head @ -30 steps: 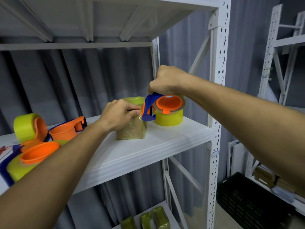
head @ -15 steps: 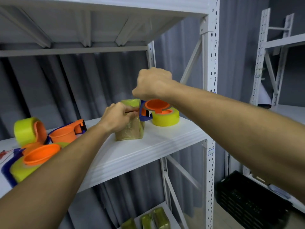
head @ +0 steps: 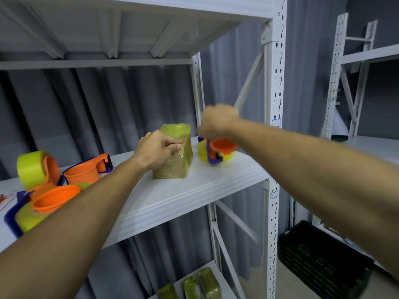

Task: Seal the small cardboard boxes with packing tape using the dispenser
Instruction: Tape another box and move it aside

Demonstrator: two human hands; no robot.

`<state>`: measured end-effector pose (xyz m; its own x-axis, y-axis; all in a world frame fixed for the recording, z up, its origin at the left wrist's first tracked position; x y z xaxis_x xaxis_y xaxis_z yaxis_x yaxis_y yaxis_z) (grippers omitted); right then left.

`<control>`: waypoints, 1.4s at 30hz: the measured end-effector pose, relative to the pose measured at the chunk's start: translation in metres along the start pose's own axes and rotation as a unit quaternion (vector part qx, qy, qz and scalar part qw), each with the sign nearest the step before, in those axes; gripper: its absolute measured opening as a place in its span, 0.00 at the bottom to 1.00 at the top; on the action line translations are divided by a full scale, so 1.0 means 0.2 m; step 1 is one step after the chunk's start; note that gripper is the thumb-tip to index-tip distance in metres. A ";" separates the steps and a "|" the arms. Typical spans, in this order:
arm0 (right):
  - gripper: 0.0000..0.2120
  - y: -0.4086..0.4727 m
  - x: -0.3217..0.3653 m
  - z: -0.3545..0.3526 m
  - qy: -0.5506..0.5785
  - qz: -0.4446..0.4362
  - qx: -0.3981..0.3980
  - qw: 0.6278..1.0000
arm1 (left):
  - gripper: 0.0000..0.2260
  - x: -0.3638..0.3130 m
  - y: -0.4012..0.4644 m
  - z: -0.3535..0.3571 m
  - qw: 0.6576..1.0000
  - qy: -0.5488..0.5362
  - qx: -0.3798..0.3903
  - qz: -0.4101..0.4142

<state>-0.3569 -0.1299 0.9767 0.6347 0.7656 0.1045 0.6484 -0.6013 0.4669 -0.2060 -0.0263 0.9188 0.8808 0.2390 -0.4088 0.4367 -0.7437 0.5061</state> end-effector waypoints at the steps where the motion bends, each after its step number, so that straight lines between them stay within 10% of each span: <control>1: 0.15 -0.02 -0.06 0.09 0.004 0.030 0.005 1.000 | 0.08 0.01 0.00 0.00 1.000 -0.013 0.006 0.004; 25: 0.15 0.09 -0.18 0.00 0.131 0.014 -0.049 0.990 | 0.05 -0.02 0.02 0.07 0.978 -0.078 -0.148 -0.126; 42: 0.15 0.06 -0.21 -0.08 0.210 0.006 -0.084 0.974 | 0.11 0.19 0.07 -0.09 0.988 -0.053 0.043 -0.136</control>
<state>-0.3824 -0.1653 0.9929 0.3910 0.8060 0.4443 0.5416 -0.5918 0.5970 -0.1634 -0.0172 0.9236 0.7062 0.3741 -0.6011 0.6338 -0.7125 0.3012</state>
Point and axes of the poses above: each hand's wrist, its own y-axis towards the middle knuckle, its own z-axis out of the palm, x = y × z, the point moved 6 cm from there along y, towards the middle knuckle, and after that the axes turned 8 degrees about -z, right-handed, at the moved point
